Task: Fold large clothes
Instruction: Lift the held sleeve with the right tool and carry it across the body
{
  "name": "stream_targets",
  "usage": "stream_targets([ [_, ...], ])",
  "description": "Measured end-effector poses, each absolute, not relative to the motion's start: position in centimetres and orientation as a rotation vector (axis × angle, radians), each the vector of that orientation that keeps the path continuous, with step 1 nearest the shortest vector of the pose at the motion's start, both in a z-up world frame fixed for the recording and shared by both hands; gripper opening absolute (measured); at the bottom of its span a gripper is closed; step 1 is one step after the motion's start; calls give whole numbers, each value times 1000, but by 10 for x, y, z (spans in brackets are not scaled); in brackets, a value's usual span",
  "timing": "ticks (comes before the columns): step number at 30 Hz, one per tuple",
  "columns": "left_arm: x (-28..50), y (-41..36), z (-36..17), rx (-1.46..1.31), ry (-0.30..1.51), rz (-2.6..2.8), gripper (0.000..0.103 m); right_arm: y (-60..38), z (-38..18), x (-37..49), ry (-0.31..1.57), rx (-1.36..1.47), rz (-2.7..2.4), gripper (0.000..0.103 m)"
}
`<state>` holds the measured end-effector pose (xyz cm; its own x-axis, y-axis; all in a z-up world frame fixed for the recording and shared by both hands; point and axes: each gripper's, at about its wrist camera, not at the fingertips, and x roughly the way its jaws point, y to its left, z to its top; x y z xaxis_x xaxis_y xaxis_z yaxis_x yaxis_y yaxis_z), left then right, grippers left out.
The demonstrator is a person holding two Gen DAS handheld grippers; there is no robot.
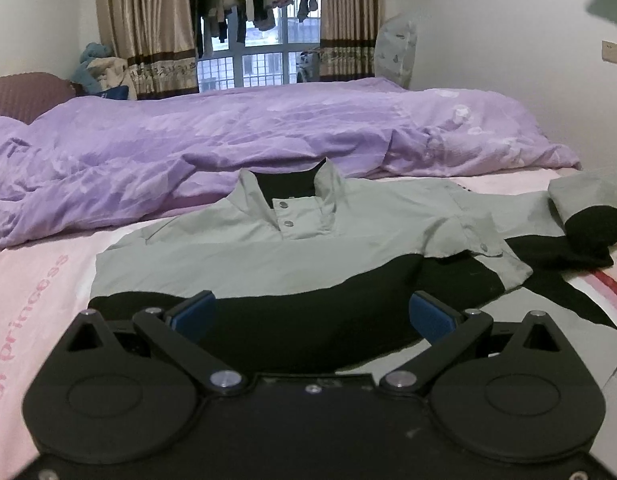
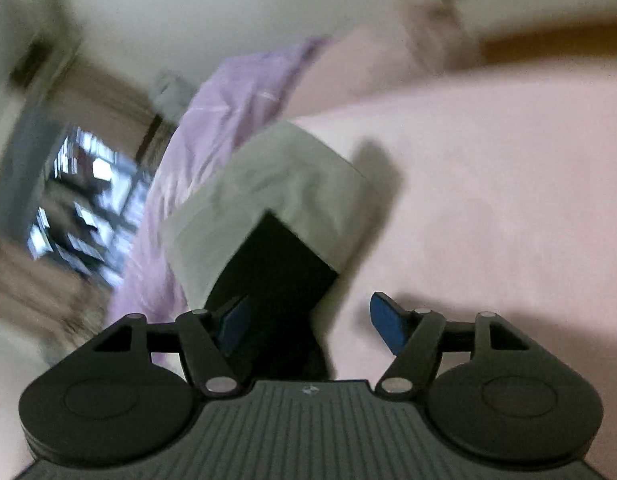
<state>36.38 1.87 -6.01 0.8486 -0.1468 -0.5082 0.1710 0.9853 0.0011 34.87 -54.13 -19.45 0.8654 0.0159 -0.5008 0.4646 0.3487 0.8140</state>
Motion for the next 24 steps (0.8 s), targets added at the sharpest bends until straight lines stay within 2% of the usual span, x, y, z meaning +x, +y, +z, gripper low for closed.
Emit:
stream_targets([
  [2,363,17,-60,55,530,-167,103,-543,-208,354,428,1277,-288,79],
  [6,363,18,-61,63,531,-167,103,-546,-207,379,404,1212,-358,77],
  [9,364,20,-62,71,529,-158,103,-551,-205,392,396,1147,-374,69],
  [10,365,22,-62,69,530,-154,103,-552,-203,396,403,1108,-381,55],
  [11,367,24,-63,66,533,-150,103,-549,-202,399,416,1074,-403,44],
  [12,368,25,-63,64,536,-145,103,-553,-200,397,430,1049,-419,26],
  [15,372,29,-67,64,549,-123,103,-558,-198,393,433,1030,-421,12],
  [20,372,30,-66,65,549,-118,103,-539,-158,384,374,861,-401,9],
  [24,371,32,-65,98,564,-94,103,-479,-95,383,304,540,-309,9],
])
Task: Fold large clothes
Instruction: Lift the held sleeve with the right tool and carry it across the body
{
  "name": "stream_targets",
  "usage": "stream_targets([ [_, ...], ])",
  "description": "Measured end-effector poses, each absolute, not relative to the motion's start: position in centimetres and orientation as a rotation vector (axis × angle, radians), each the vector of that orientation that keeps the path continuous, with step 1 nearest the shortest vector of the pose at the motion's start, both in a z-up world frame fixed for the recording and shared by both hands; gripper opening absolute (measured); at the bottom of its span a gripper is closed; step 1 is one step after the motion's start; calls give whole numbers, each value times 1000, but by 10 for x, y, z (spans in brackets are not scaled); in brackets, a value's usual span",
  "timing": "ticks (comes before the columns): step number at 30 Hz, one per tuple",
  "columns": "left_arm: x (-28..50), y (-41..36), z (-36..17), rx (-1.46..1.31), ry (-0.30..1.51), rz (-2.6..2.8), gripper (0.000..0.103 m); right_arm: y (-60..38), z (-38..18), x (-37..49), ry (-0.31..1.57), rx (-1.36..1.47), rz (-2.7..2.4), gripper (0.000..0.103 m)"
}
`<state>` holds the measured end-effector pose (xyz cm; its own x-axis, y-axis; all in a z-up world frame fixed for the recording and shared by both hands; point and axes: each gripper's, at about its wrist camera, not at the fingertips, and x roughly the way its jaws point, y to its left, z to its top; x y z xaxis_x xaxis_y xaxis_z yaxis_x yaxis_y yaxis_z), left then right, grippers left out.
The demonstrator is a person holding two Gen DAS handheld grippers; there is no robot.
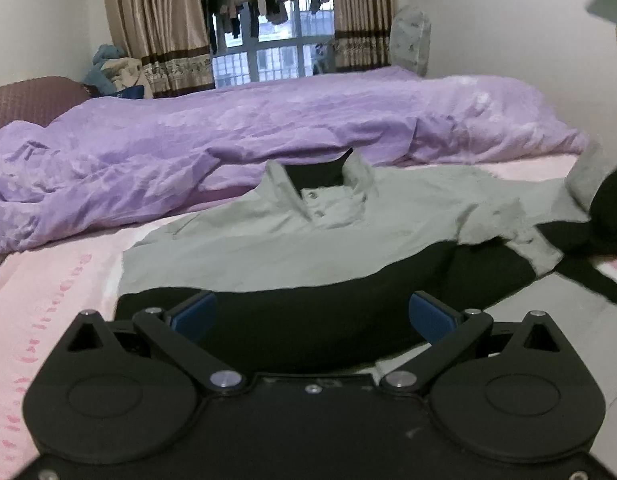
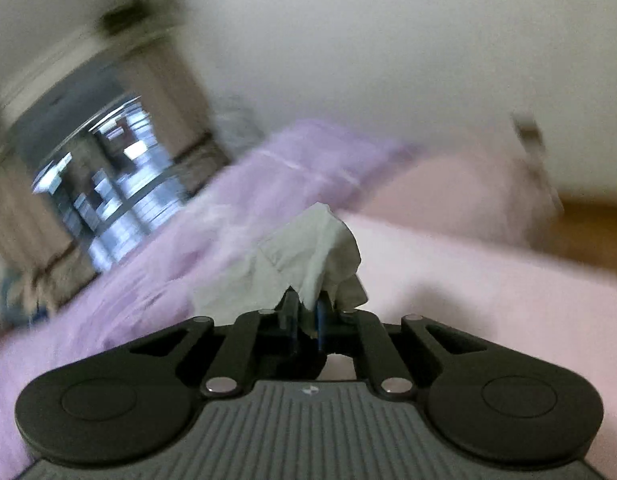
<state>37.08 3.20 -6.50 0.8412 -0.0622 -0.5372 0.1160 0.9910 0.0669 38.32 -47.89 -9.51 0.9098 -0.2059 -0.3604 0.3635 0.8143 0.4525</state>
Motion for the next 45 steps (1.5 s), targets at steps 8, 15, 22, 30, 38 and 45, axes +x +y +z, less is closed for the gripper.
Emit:
stream_targets([
  [8,387,89,-65,64,669,8,103,-325,-42,382,281,264,-89,7],
  [15,395,129,-82,-12,662,85,103,-203,-37,378,327,142,25,6],
  [22,396,144,-88,-34,683,89,103,-86,-53,369,416,62,106,6],
  [30,396,159,-88,-36,683,123,103,-12,-55,369,447,109,189,5],
  [38,394,205,-88,-54,713,256,103,26,-56,379,453,160,260,6],
  [45,396,230,-104,-56,754,300,103,47,-93,388,548,187,308,19],
])
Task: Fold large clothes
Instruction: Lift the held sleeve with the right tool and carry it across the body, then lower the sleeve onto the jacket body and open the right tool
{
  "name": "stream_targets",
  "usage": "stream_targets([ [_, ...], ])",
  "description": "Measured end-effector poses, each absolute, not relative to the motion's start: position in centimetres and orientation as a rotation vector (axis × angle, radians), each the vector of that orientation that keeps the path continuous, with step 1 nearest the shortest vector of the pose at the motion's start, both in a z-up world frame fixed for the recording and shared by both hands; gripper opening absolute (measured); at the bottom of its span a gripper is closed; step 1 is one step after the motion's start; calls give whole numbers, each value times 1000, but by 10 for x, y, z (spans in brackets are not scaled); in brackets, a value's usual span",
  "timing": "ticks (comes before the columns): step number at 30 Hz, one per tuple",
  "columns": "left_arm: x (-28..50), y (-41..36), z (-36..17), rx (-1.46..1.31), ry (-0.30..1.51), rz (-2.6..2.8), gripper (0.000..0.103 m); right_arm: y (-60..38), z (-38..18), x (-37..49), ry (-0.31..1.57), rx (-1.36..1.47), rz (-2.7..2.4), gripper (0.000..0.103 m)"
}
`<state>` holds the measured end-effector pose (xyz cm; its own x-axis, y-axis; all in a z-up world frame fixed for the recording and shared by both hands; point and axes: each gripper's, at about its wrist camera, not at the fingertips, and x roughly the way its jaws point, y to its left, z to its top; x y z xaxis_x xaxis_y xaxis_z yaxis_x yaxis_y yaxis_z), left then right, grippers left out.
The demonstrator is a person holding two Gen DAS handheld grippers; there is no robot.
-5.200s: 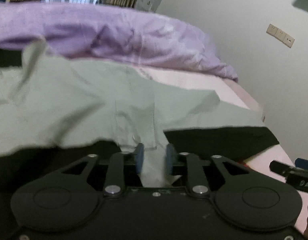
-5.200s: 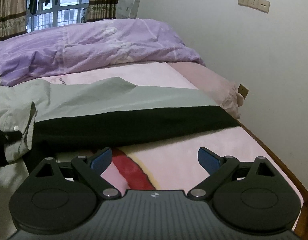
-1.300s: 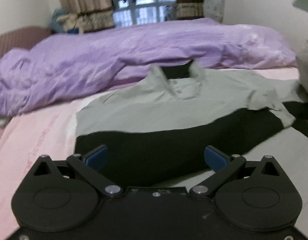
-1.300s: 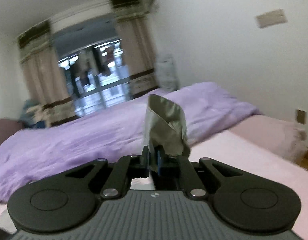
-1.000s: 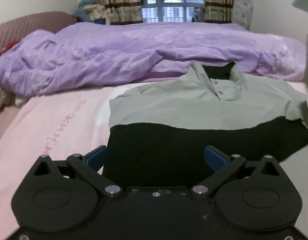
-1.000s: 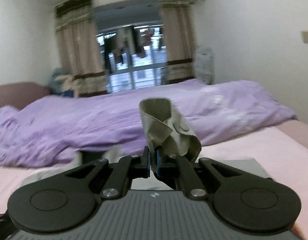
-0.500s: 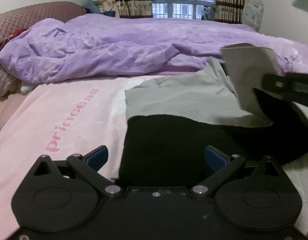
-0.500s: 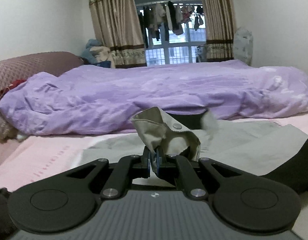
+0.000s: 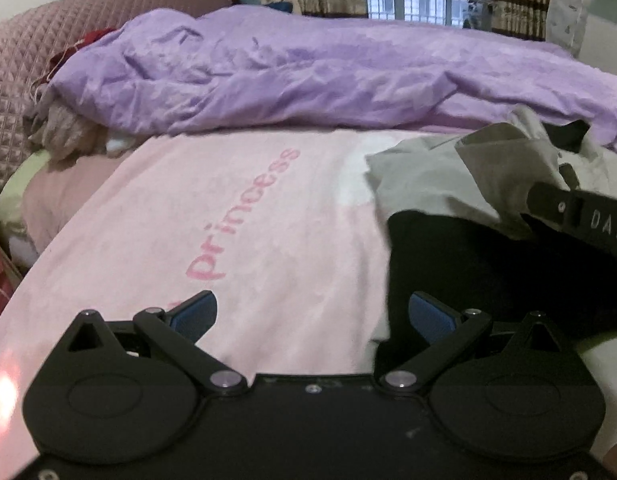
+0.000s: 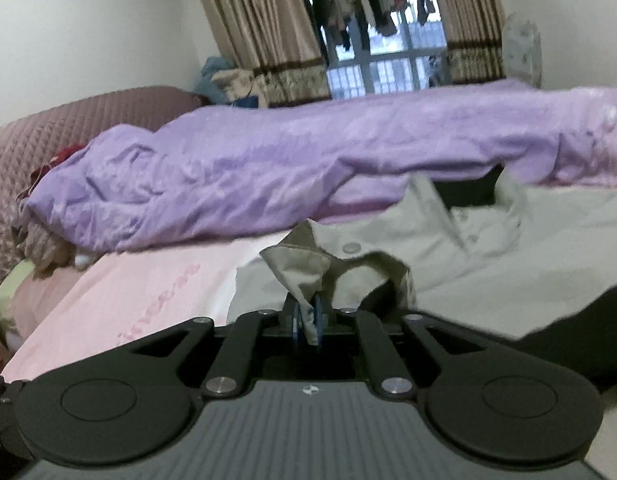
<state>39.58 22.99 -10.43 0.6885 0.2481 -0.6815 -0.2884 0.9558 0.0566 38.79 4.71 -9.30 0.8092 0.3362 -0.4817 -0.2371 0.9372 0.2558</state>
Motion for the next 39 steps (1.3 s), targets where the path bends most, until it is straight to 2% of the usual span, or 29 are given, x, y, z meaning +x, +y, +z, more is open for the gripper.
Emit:
stream_targets([
  [5,395,232,-105,-53,759,293,103,54,-108,387,621,206,366,33],
  [9,388,229,-103,-45,745,278,103,33,-100,378,600,300,491,65],
  [10,388,230,-103,-47,748,279,103,24,-95,371,576,318,510,66],
  [12,388,229,-105,-58,753,282,103,10,-87,361,538,331,517,66],
  [15,388,226,-105,-76,755,261,103,-7,-81,353,504,344,454,55],
  [20,388,212,-102,-83,753,204,103,-4,-93,369,586,284,364,55],
  [21,388,210,-102,-71,750,208,103,1,-97,374,604,295,374,46],
  [22,388,208,-102,-63,749,214,103,5,-103,379,629,299,393,25],
  [25,387,210,-103,-57,756,217,103,26,-123,394,708,225,398,15],
  [29,390,211,-108,-38,775,240,103,23,-130,394,731,265,425,11],
  [35,388,212,-99,-56,751,243,103,15,-101,389,638,369,484,10],
  [38,391,210,-103,-45,767,247,103,25,-108,396,666,338,471,13],
  [39,392,210,-105,-37,779,253,103,28,-116,402,702,337,472,22],
])
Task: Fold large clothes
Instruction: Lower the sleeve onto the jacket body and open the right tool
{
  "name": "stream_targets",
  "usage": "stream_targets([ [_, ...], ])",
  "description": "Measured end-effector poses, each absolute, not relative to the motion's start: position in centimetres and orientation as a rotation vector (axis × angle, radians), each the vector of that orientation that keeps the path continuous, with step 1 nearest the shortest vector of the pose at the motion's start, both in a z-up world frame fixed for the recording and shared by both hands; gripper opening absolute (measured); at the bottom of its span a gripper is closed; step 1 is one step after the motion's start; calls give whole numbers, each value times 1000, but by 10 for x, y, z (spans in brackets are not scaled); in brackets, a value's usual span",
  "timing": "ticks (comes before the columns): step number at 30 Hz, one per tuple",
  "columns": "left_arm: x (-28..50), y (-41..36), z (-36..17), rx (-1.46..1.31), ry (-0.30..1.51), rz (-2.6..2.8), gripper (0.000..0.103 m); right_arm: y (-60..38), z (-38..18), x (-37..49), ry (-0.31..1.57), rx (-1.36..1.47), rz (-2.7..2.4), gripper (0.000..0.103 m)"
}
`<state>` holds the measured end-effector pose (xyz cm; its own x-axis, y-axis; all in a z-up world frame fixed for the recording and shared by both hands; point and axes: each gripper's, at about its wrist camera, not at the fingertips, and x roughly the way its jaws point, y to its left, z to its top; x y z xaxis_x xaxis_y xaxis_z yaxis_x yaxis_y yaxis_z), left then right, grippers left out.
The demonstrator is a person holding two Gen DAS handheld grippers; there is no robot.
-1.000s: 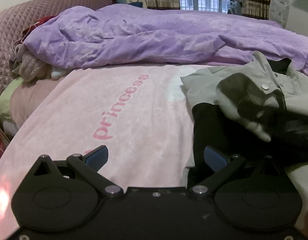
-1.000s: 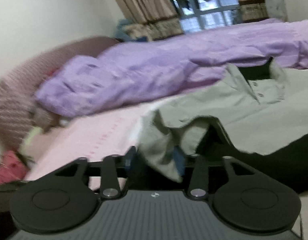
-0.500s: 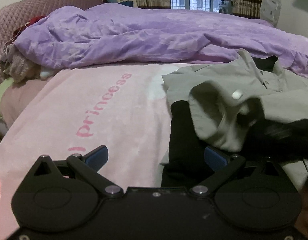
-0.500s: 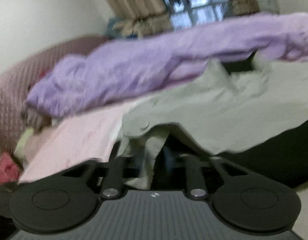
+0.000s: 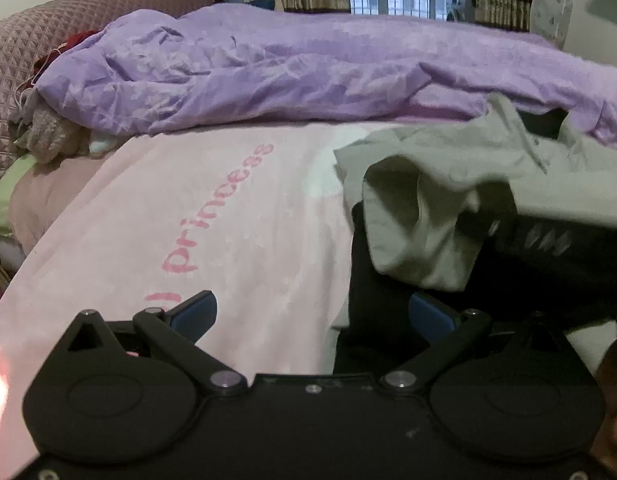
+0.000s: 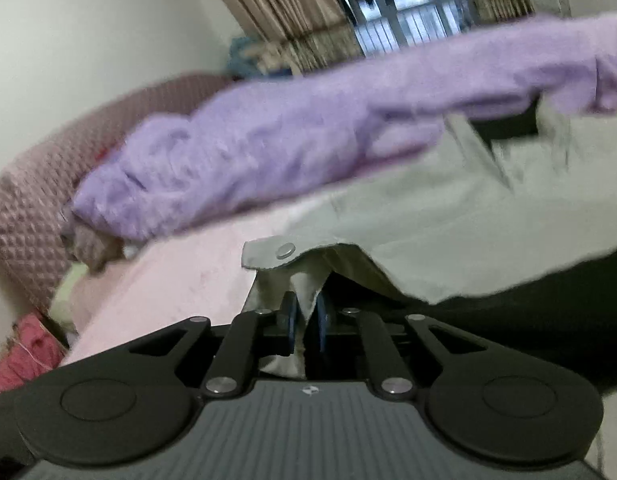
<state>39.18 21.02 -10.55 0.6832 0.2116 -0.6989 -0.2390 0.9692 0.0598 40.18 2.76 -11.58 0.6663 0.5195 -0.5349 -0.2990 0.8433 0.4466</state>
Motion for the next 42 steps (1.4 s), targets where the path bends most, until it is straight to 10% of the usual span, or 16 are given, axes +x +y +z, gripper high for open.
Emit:
stream_targets([
  [9,389,221,-106,-77,781,267,103,3,-104,397,751,382,550,43],
  [21,390,201,-102,-72,775,226,103,12,-154,430,780,328,446,10],
  [42,388,209,-105,-68,792,257,103,-6,-128,415,723,435,552,20],
])
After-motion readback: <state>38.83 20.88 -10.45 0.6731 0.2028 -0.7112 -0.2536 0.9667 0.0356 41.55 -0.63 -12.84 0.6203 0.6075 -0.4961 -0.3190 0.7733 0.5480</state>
